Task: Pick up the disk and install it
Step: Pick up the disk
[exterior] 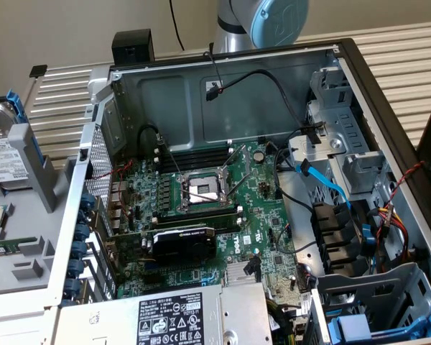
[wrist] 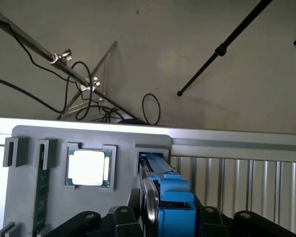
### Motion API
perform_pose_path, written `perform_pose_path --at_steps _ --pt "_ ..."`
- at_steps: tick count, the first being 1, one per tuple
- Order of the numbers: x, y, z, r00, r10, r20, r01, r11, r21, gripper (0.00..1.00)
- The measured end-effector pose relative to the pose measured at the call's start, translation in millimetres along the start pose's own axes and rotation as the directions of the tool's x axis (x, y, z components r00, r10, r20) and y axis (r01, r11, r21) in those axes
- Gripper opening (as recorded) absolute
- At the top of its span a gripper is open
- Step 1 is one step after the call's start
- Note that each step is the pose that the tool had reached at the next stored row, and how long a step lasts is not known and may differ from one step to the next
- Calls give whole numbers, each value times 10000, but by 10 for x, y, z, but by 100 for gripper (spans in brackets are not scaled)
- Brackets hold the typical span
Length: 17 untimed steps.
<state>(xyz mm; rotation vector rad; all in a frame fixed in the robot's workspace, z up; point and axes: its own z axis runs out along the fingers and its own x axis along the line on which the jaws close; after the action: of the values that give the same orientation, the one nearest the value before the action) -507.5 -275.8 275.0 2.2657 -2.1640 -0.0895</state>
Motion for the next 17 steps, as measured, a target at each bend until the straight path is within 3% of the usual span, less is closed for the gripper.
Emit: perform_pose_path --at_steps 1,7,17 --pt "0 0 0 10000 0 1 0 10000 0 45" --pt "10 4 1 10000 -1 18 1 10000 3 45" --pt "84 18 -2 9998 -5 173 5 10000 12 45"
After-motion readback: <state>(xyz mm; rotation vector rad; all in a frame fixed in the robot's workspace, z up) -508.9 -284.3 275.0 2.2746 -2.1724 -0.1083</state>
